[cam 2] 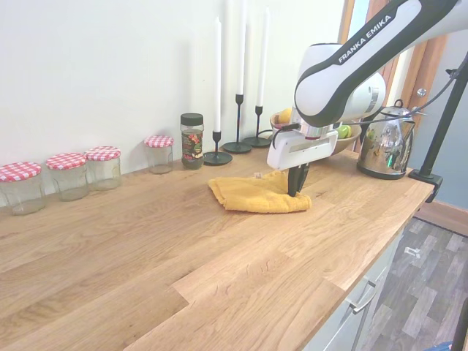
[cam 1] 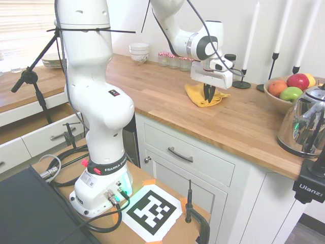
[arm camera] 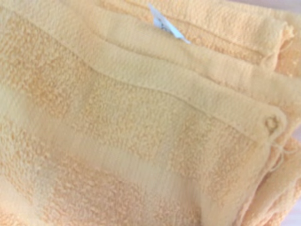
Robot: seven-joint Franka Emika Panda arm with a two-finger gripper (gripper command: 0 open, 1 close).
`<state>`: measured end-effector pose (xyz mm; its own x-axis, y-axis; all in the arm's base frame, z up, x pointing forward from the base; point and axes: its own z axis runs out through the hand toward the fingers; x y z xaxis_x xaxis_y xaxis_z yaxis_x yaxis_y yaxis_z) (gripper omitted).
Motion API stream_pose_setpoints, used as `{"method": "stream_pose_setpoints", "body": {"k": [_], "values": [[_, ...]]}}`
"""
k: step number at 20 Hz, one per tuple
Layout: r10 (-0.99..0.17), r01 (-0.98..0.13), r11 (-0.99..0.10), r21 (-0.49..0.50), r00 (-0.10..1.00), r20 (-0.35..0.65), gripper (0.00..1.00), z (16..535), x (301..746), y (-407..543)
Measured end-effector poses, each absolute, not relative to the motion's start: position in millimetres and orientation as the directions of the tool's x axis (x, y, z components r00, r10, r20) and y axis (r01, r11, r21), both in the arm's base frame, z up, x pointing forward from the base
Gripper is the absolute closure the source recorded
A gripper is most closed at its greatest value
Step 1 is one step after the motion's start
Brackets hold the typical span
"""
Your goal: Wipe the counter
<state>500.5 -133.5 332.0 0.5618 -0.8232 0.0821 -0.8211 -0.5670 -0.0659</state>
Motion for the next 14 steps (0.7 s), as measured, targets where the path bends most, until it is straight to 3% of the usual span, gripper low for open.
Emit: {"method": "stream_pose_setpoints", "body": {"k": [14], "values": [[-0.901,-0.891,-0.434,-0.135,0.433,0.037,1.0,328.3,464.4,-255.9]]}}
